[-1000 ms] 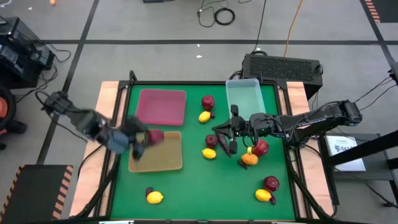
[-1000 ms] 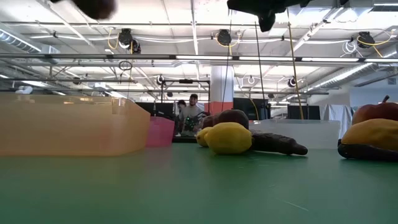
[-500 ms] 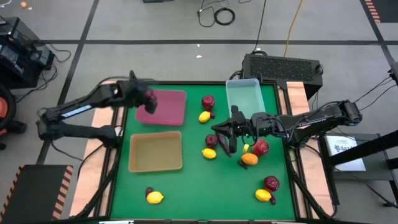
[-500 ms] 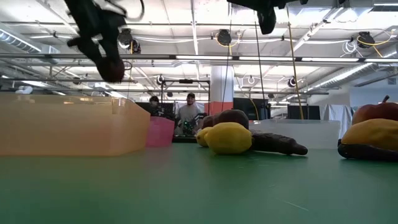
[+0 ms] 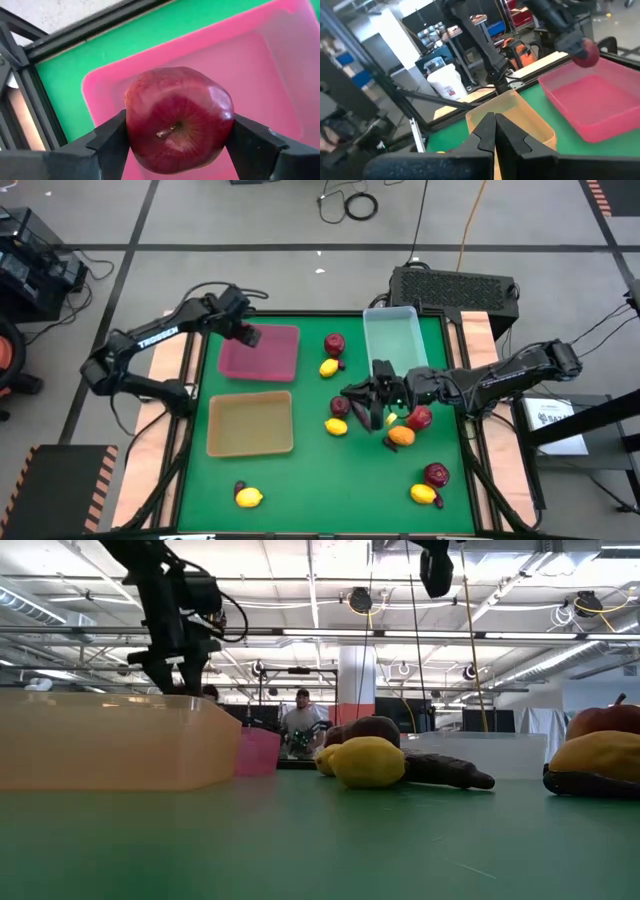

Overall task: Sort produce into baskets
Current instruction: Put the apple into the pink bin

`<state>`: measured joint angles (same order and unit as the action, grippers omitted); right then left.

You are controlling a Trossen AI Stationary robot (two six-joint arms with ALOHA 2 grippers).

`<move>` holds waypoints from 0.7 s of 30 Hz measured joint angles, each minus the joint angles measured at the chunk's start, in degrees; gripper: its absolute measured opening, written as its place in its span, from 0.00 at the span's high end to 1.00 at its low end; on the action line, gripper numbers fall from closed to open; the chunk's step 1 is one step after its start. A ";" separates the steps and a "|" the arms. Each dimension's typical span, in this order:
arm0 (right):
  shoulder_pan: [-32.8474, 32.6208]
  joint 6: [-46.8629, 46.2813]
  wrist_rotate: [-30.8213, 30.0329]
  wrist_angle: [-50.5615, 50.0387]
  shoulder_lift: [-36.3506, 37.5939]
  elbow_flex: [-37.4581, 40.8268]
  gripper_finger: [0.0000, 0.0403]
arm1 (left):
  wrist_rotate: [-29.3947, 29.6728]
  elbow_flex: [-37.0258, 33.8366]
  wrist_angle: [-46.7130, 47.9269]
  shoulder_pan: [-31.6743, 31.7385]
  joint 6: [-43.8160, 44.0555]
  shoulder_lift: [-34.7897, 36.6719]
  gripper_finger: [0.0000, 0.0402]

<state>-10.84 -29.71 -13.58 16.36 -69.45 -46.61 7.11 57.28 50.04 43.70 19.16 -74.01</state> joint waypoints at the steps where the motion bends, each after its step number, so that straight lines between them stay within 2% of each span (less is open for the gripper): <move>1: -0.18 1.74 0.00 -0.05 0.00 -0.01 1.00 | -0.01 0.02 0.02 -0.02 0.28 -0.50 0.30; 6: 0.66 15.68 0.05 -2.17 0.34 0.00 1.00 | -0.48 0.00 0.49 0.00 4.52 -2.28 0.27; 11: 2.60 25.58 0.04 -6.06 3.68 -0.02 1.00 | -1.14 0.01 0.96 0.15 7.44 -3.04 0.16; 16: 4.96 34.05 0.17 -16.75 11.60 -0.02 1.00 | -0.82 0.38 3.82 0.17 10.63 -3.02 0.06; 21: 7.70 37.32 0.10 -28.42 19.58 -0.02 1.00 | 1.01 3.54 8.76 0.09 13.55 -2.81 0.05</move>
<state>-3.15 7.62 -13.47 -12.06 -49.87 -46.63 8.12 60.81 58.81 43.79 32.71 -76.82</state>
